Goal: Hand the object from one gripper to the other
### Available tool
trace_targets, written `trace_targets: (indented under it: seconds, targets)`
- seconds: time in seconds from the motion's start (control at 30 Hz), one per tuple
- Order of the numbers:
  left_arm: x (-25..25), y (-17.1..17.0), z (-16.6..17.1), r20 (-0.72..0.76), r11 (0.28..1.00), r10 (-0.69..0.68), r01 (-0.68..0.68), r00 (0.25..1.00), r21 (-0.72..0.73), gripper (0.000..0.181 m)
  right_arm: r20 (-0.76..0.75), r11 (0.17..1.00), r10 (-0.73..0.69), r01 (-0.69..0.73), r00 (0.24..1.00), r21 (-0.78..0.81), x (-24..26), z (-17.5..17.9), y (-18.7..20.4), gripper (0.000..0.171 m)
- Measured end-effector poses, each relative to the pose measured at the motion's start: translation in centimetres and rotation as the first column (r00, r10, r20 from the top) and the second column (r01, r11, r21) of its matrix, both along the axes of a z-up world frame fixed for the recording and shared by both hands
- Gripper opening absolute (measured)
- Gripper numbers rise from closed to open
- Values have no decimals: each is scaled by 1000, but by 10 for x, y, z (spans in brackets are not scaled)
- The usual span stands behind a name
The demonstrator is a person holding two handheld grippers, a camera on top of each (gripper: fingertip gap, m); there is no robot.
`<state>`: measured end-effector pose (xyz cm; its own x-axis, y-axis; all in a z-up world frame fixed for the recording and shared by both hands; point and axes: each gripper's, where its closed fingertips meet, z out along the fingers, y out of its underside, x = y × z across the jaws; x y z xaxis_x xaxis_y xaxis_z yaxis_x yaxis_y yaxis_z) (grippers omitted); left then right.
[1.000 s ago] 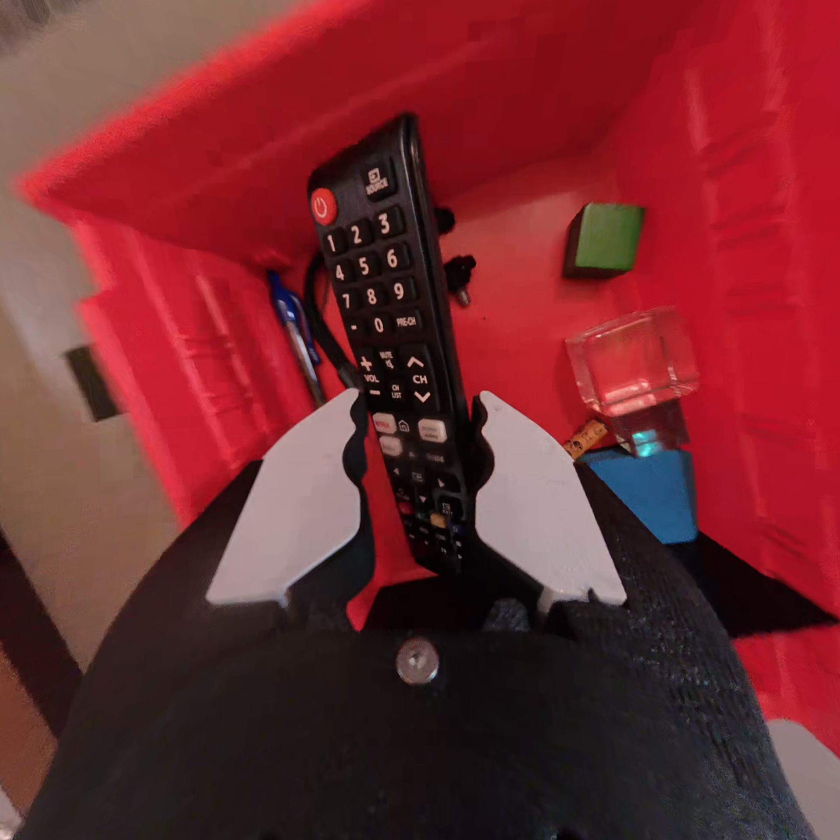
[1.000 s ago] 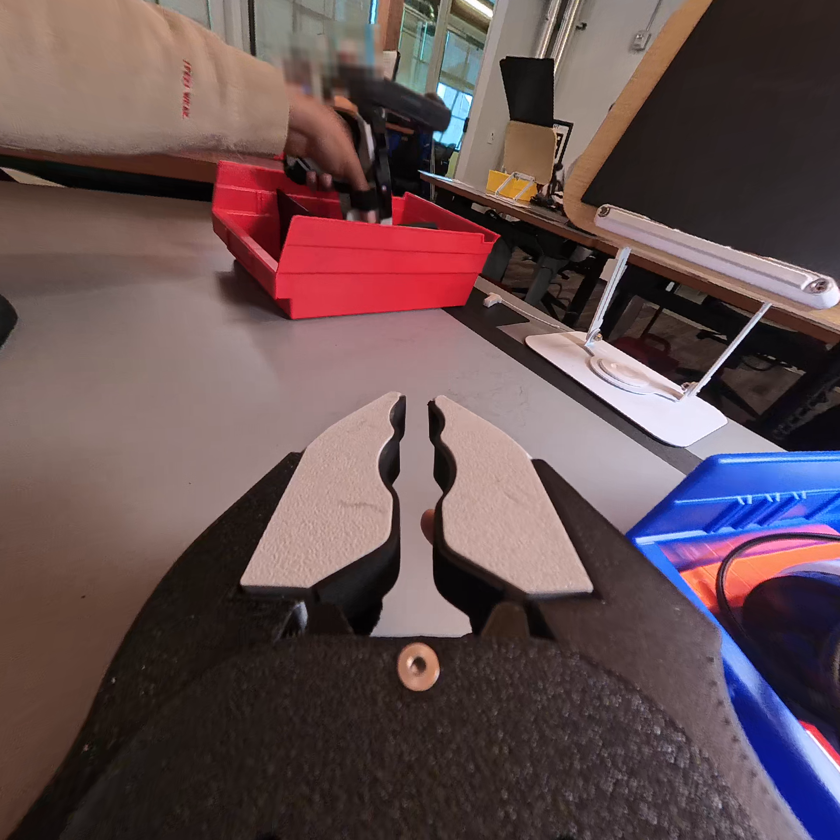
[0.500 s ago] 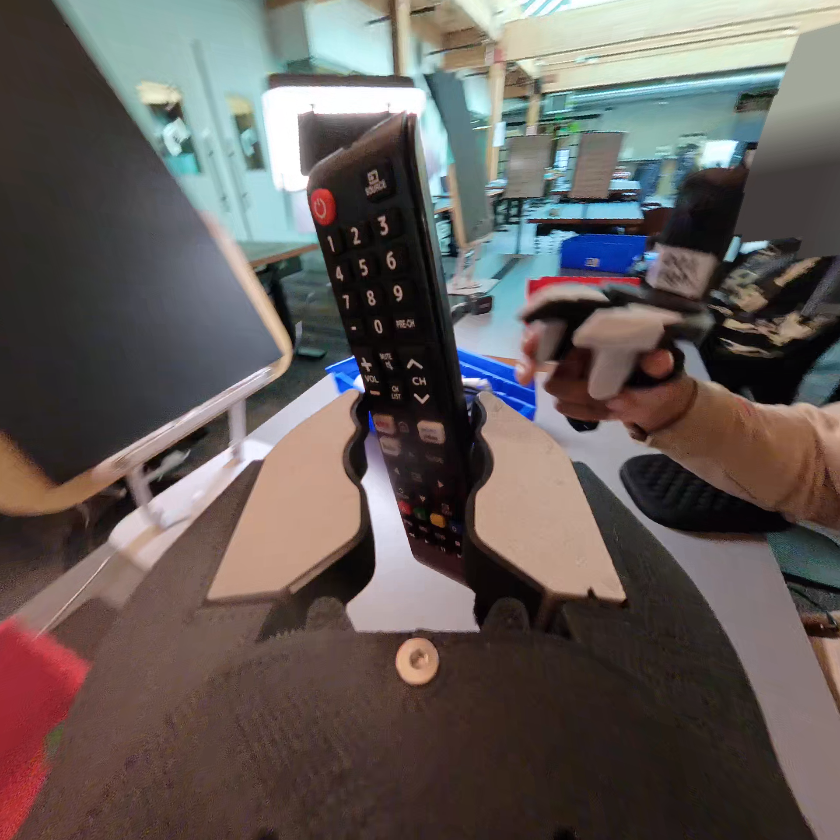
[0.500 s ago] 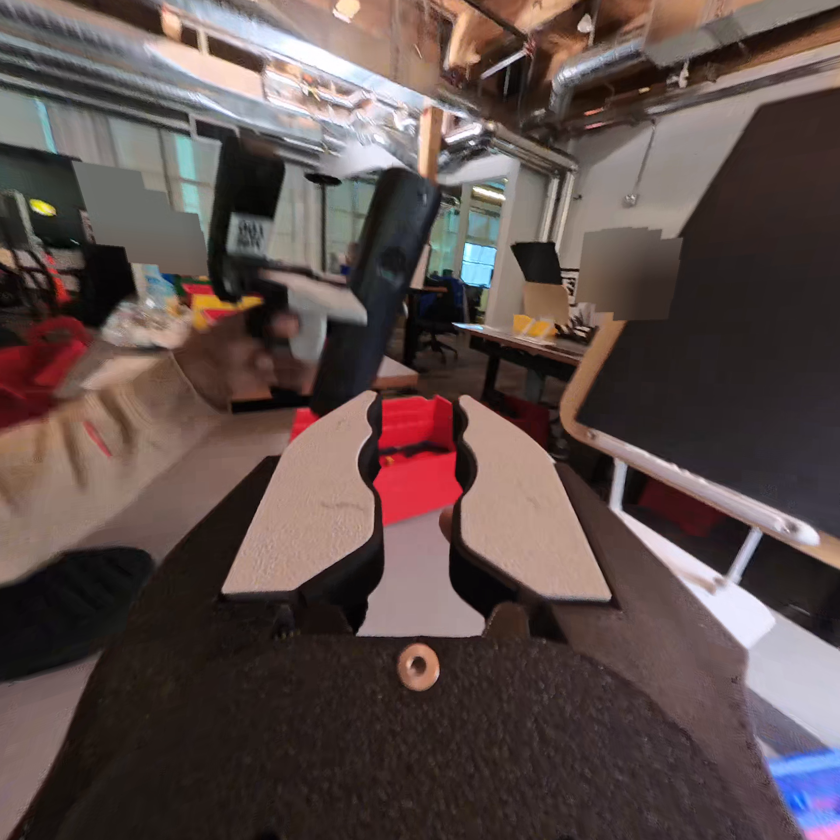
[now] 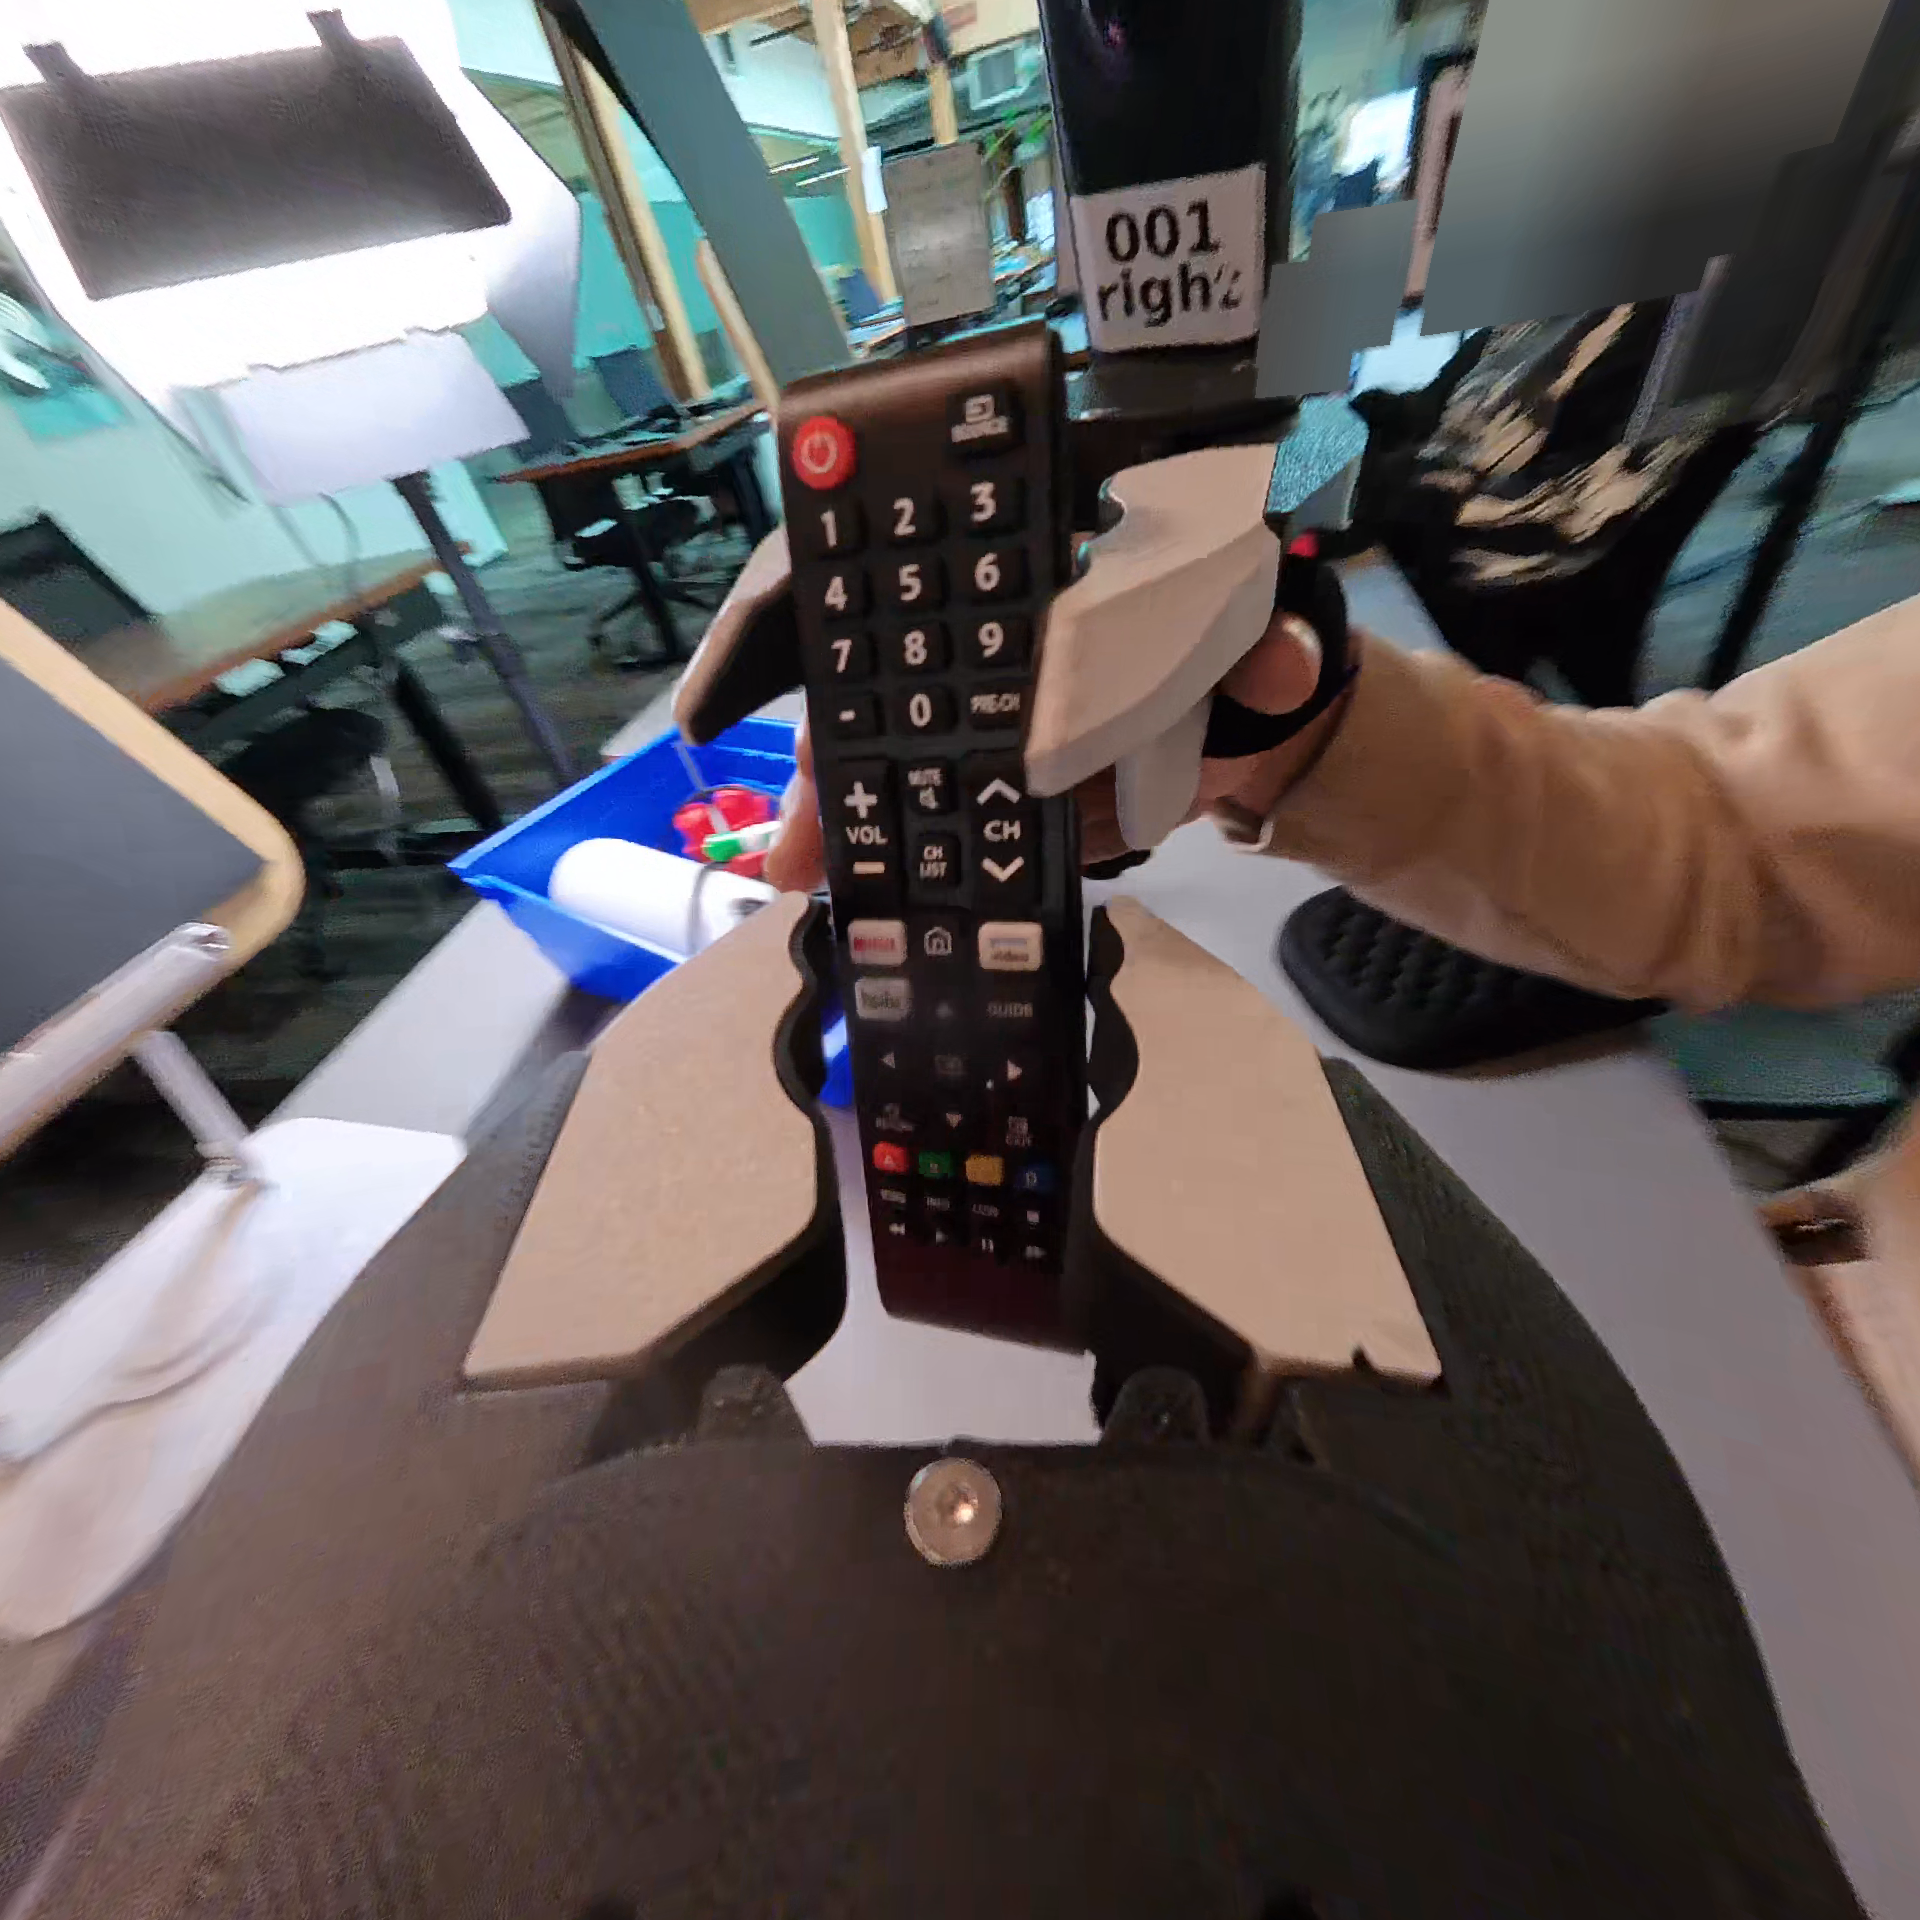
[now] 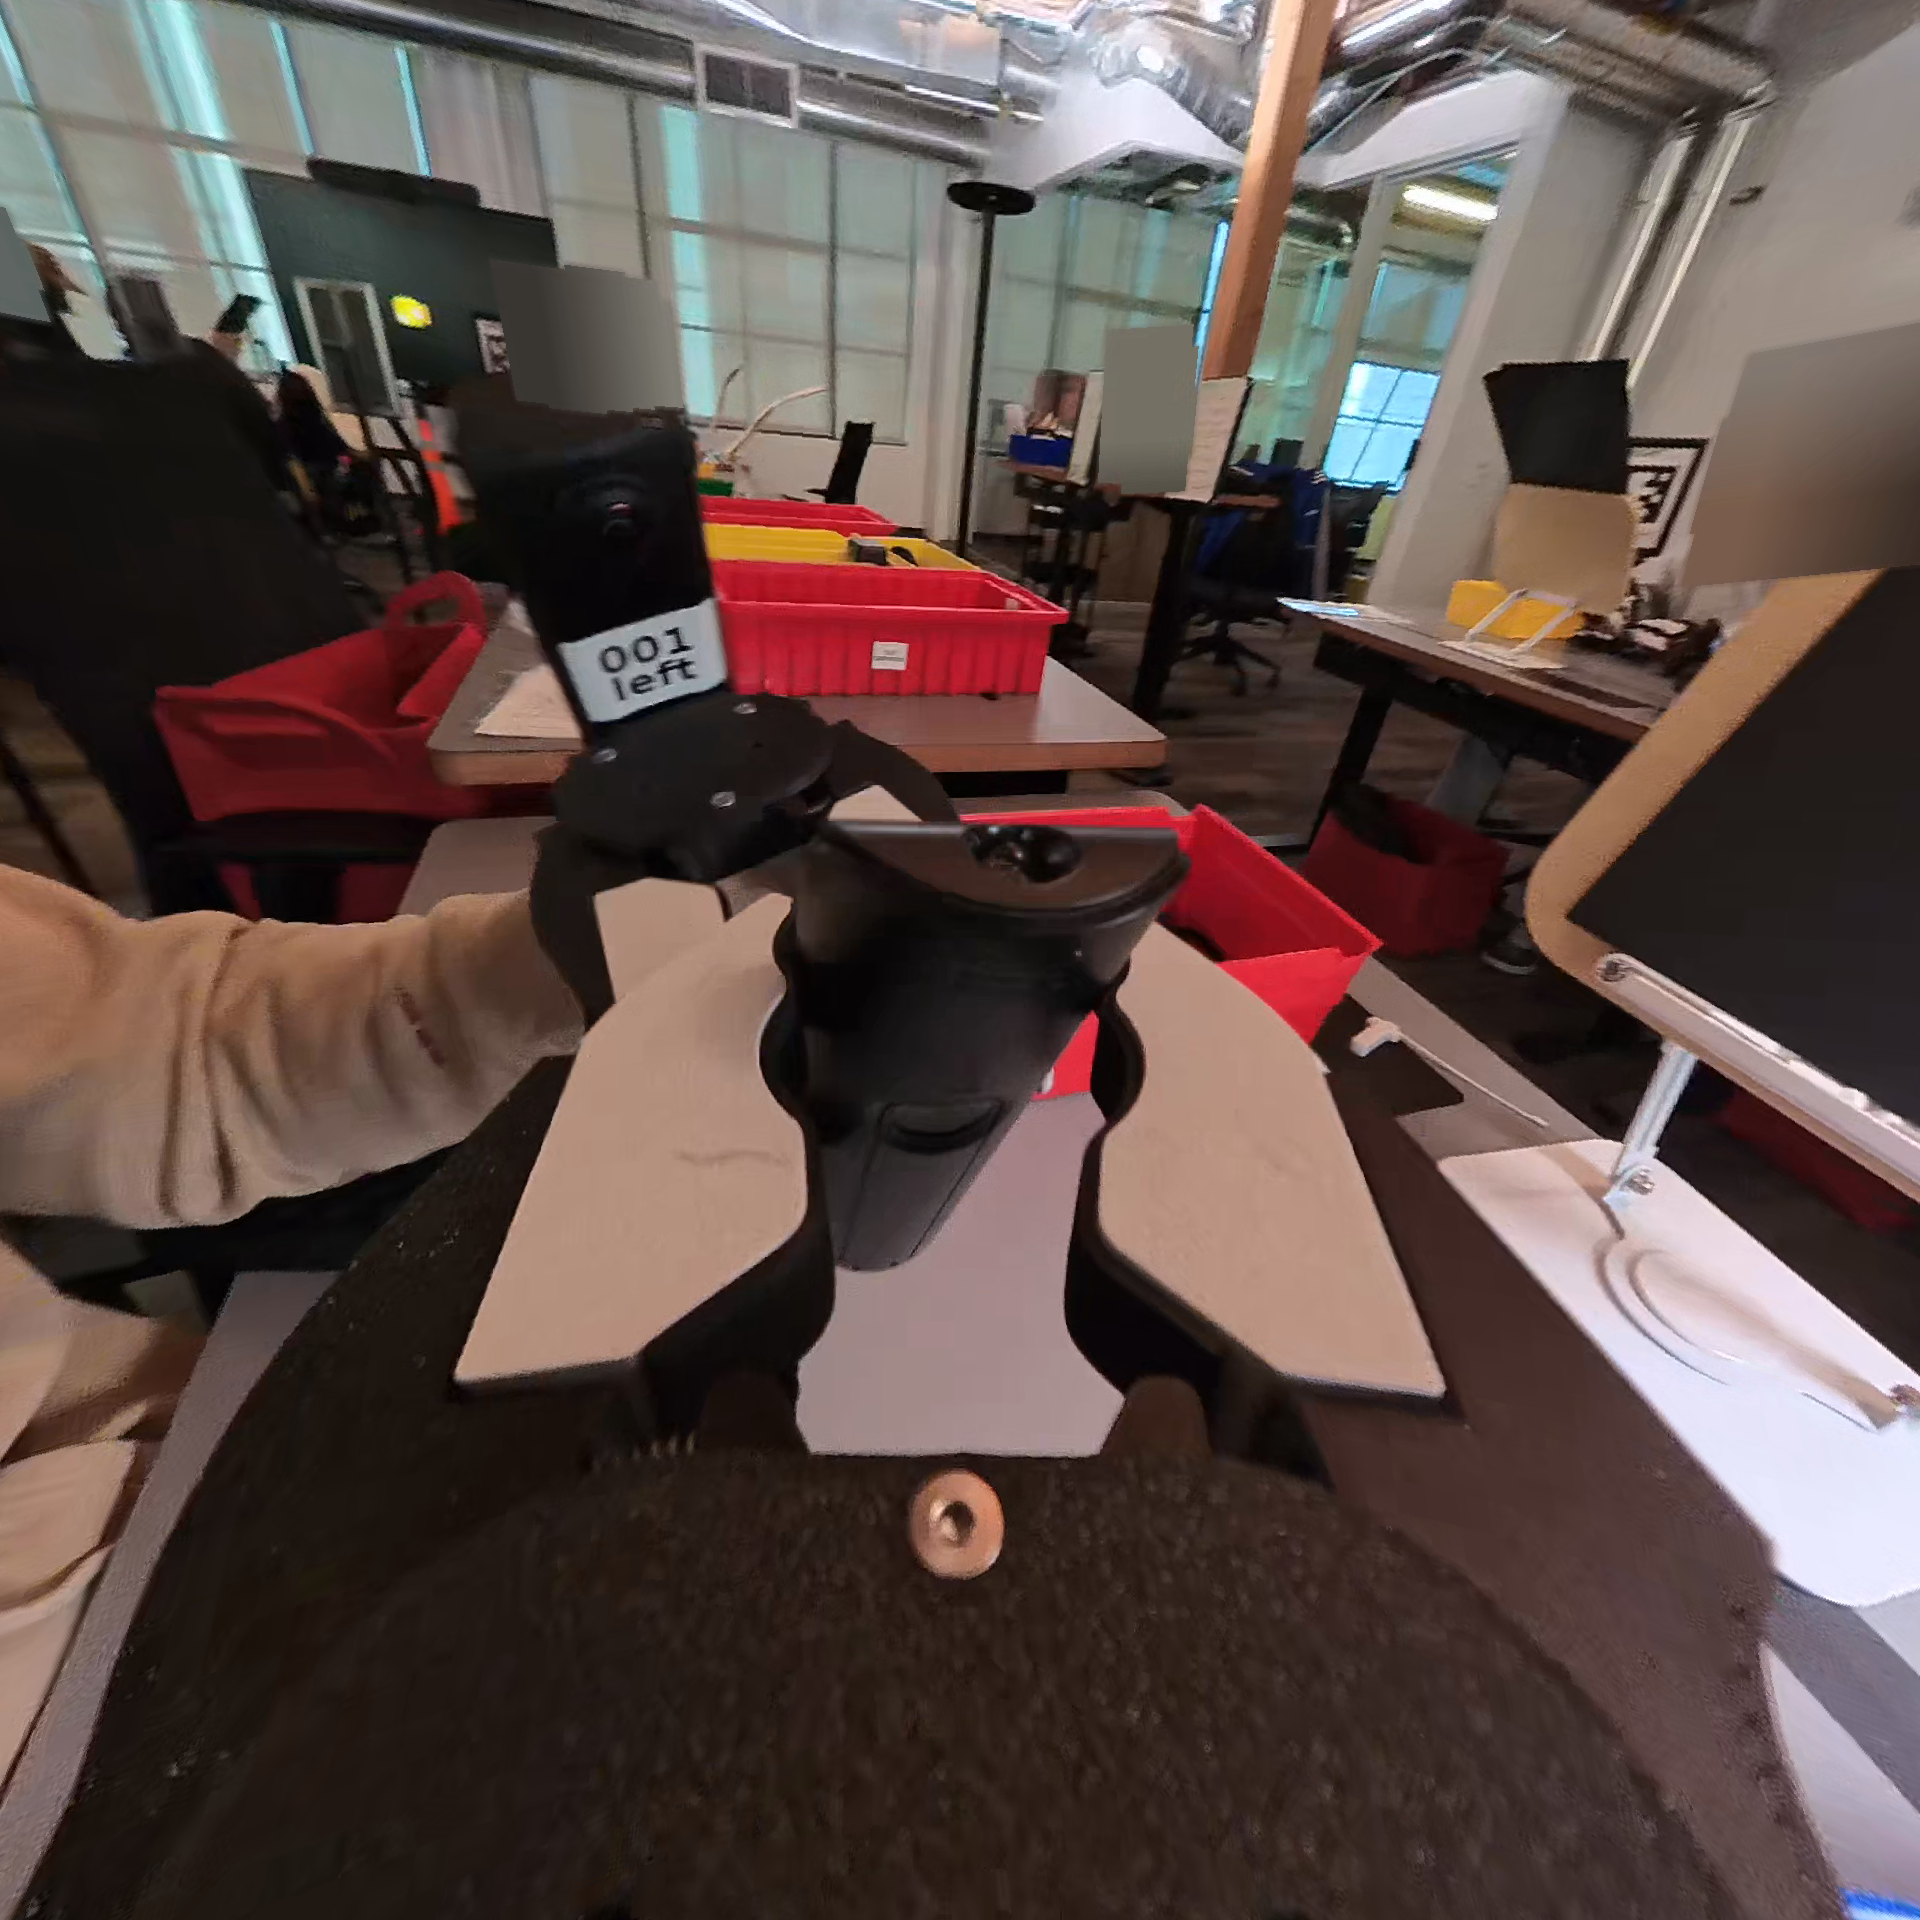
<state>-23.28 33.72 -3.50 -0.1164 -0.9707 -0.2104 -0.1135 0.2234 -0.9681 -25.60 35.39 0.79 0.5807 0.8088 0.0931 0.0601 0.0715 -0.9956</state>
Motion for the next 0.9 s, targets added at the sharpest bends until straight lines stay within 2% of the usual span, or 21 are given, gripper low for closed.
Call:
trace_targets:
  seconds: [0.1, 0.2, 0.33, 0.4, 0.43, 0.6, 0.63, 0.67, 0.73, 0.83, 0.9]
  targets:
    - [-2, -3, -8, -27, 985, -96, 91, 995, -146, 62, -43, 999, 54, -54, 998, 4, 2, 5, -6, 53]
    - [0, -10, -24, -73, 965, -174, 155, 982, -212, 71, -91, 996, 86, -85, 992, 15, 4, 13, -11, 53]
    - [11, -27, -37, -86, 940, -249, 220, 965, -262, 74, -190, 989, 149, -147, 970, 23, 8, 27, -21, 52]
    - [16, -37, -40, -81, 928, -284, 253, 955, -274, 67, -211, 988, 154, -153, 965, 24, 10, 30, -21, 52]
    - [18, -40, -41, -82, 929, -288, 257, 954, -267, 53, -213, 988, 156, -154, 965, 26, 10, 30, -21, 52]
    - [21, -34, -33, -37, 944, -233, 217, 972, -250, 52, -269, 991, 137, -132, 953, 37, 13, 37, -19, 53]
    - [20, -30, -27, -5, 946, -216, 208, 976, -248, 52, -263, 993, 119, -114, 957, 32, 14, 36, -17, 60]
    - [18, -27, -20, 28, 944, -204, 204, 979, -260, 52, -228, 994, 105, -104, 968, 18, 14, 30, -13, 69]
    - [12, -17, -5, 95, 941, -167, 188, 981, -282, 51, -156, 991, 126, -130, 980, -18, 10, 13, -10, 74]
    - [1, -5, 6, 132, 940, -136, 170, 982, -294, 51, -92, 979, 189, -195, 978, -66, -3, -14, -7, 71]
    - [-2, -1, 4, 113, 949, -121, 148, 986, -277, 51, -103, 978, 191, -198, 976, -66, -13, -21, -2, 65]
